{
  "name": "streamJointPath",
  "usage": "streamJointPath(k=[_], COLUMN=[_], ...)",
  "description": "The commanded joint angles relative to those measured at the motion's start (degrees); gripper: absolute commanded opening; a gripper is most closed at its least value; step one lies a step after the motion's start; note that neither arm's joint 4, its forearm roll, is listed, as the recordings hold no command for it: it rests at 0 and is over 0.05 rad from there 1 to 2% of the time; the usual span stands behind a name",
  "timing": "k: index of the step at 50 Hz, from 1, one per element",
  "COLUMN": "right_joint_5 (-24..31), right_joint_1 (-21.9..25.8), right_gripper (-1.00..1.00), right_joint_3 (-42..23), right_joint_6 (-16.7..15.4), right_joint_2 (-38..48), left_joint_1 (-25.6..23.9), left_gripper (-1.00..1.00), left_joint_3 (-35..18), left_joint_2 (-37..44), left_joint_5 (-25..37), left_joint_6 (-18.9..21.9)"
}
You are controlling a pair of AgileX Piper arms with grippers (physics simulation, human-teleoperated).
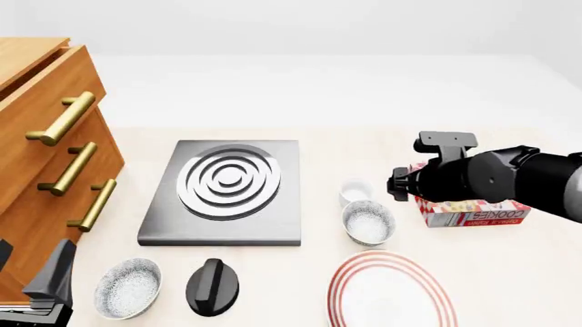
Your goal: Pick the akita bowl between the plate and the ramekin and place it on the plate.
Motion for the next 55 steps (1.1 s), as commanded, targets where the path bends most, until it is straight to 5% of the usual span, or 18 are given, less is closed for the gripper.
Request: streamJointPath(k=[1,3,10,55], right_joint_5=[-2.0,-2.2,-3.1,-9.4], right_joint_1=[3.1,1.3,2.7,1.1], right_gripper=[1.0,1.0,1.0,1.0], right_joint_3=[1.7,1.9,2.4,3.9], right_joint_6=[4.6,2.5,4.9,6.6], right_joint_2=[2.5,1.7,3.0,9.3], left_joint_1=[0.0,0.0,0.0,0.0], left_gripper=[1.0,1.0,1.0,1.0], left_joint_3=[0.0,0.0,0.0,0.0], left_joint_2=[0.0,0.0,0.0,0.0], left_joint_5=[0.0,0.0,0.0,0.0], left_joint_6=[0.0,0.0,0.0,0.0])
